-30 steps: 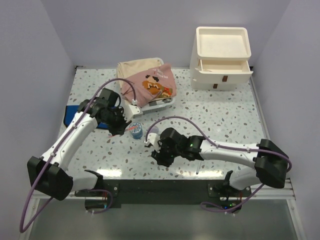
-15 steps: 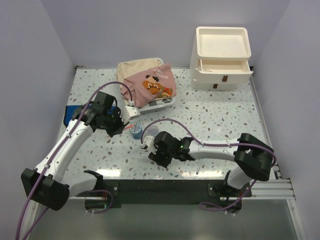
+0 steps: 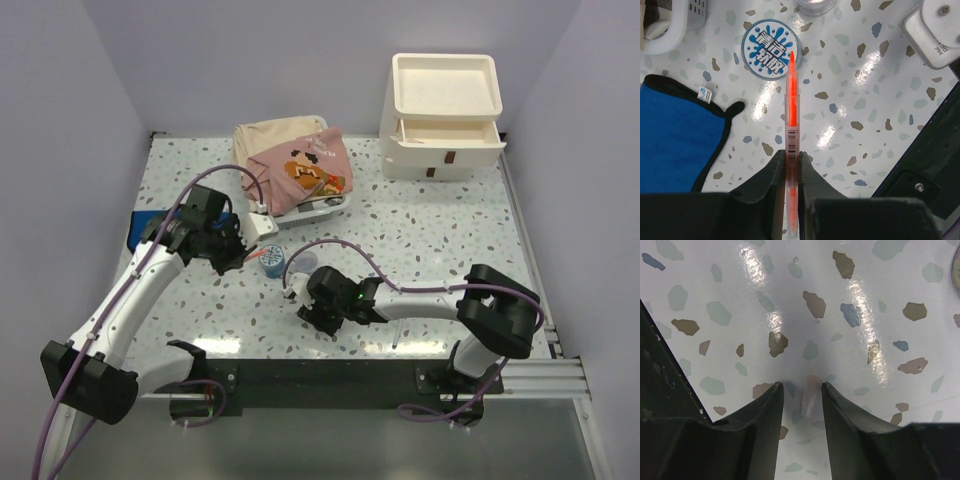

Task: Sort the stationery into containers
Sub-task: Pick up the pen cap from the center of the board, then close the pen cap on the pen.

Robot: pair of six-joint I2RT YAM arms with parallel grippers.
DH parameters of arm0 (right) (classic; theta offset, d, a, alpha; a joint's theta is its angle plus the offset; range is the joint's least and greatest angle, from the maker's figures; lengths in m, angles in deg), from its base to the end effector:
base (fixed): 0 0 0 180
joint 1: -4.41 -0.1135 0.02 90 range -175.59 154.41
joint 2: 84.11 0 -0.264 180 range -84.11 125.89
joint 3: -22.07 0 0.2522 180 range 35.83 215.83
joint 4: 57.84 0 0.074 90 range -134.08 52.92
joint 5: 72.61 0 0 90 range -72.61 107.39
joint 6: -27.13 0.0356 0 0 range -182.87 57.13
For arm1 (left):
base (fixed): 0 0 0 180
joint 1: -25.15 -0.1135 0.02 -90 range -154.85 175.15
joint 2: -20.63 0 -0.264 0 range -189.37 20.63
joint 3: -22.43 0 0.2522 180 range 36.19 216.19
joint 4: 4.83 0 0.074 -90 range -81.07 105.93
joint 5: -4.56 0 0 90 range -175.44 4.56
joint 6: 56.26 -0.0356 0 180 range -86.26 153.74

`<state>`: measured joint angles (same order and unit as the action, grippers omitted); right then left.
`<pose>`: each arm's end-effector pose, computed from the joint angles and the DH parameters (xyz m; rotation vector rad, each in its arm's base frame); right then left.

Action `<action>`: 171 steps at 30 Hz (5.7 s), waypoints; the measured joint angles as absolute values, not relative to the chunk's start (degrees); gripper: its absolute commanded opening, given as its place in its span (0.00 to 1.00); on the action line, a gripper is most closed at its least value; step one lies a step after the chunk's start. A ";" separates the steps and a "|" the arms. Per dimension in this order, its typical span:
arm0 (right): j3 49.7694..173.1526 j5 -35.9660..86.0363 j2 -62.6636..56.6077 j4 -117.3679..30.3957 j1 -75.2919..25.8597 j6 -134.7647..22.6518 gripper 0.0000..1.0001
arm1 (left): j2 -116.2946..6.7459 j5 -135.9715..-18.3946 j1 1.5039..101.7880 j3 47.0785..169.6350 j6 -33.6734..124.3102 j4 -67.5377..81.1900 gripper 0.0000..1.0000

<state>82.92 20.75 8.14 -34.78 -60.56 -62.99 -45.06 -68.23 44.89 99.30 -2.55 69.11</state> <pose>0.1290 0.2811 0.1568 -1.4202 2.1800 0.5115 0.1924 -0.0802 0.3070 1.3127 2.2631 -0.3004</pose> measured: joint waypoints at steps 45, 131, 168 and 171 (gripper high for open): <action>82.52 16.38 8.95 -37.38 -62.42 -54.73 0.00 | -46.20 -67.75 41.72 99.71 -4.43 65.94 0.00; 76.71 5.17 -25.72 -49.29 -61.19 -155.53 0.00 | -68.58 -16.61 45.11 116.89 0.13 84.24 0.00; 77.06 4.51 -25.37 -50.91 -60.71 -154.59 0.00 | -69.91 -17.50 44.02 117.97 0.68 84.26 0.00; 77.06 4.92 -25.32 -50.98 -60.71 -154.44 0.00 | -69.91 -17.50 44.02 117.97 0.75 84.26 0.00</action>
